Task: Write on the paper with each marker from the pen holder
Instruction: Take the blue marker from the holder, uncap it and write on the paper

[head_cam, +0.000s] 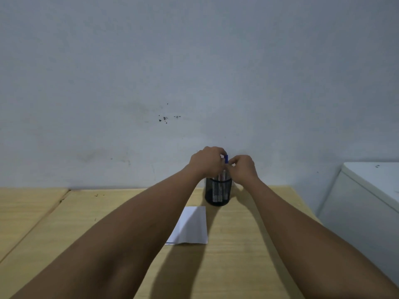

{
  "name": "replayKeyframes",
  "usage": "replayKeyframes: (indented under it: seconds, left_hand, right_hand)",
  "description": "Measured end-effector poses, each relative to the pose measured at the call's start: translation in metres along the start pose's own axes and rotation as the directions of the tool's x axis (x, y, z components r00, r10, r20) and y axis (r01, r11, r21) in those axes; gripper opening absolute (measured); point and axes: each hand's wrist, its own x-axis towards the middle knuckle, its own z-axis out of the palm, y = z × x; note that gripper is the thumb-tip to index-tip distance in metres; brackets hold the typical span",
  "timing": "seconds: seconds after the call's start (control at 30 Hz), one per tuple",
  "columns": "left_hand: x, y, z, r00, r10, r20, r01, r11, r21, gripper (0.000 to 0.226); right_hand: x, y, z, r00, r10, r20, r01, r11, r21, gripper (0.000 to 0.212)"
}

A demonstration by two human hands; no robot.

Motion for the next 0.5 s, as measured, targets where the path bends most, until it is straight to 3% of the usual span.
replayKeyframes:
  seconds: [0.2,0.33,0.5]
  left_hand:
    - [-0.007,0.009,-0.036,0.976,-0.043,-0.212,-0.009,0.971,-0.237,0.018]
    - [-0.019,0.008,-0.067,0.945,-0.126,-0.302,-0.022,0.897,-0.442,0.008]
    - [-0.048,-0.007,-0.110,0.907,-0.217,-0.360,-0.031,0.818,-0.574,0.024]
  right_hand:
    - [-0.013,-0.036,-0.023,0.996,-0.087,-0.021,0.086,0.994,-0.064,0.018]
    - [-0.030,-0.064,-0.025,0.988,-0.155,-0.027,0.156,0.987,0.049,0.012]
    - [-0.053,-0.093,-0.013,0.963,-0.260,0.075,0.241,0.951,0.195,0.028]
